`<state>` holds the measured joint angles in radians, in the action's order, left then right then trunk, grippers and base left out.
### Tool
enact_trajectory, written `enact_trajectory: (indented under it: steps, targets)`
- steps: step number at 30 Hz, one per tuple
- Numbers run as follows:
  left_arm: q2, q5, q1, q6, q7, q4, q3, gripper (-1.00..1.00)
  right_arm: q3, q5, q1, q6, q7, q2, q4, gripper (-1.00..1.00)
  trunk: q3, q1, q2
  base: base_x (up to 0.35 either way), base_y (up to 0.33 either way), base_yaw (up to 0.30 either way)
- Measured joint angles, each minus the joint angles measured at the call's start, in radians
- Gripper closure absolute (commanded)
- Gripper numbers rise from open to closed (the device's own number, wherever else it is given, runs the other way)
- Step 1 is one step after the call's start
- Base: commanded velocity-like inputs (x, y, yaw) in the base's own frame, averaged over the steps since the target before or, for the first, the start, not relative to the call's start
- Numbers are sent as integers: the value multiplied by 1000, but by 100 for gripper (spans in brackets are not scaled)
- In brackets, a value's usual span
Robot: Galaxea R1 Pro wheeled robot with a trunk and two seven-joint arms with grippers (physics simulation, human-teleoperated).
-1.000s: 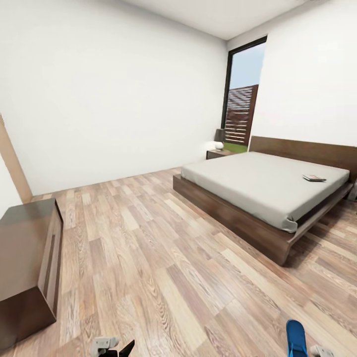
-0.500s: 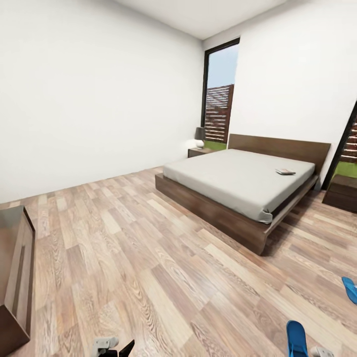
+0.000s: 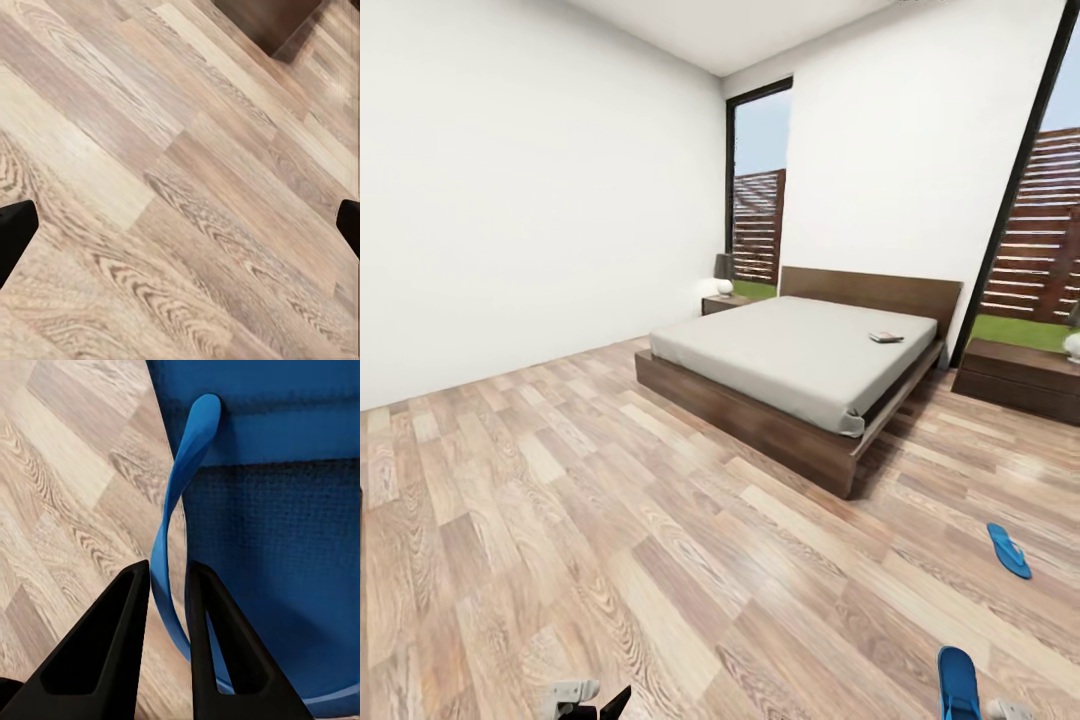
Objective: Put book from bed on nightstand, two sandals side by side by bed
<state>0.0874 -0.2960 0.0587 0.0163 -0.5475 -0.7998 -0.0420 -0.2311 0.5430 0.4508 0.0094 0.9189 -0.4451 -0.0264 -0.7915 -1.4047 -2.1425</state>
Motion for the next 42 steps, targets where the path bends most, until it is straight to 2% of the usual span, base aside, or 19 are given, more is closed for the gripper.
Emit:
enact_trajectory:
  steps: [42]
  targets:
    - [0, 0, 0, 0, 0, 0, 0, -100, 0, 0, 0, 1, 1, 0, 0, 100, -19, 0, 0, 0, 0, -271]
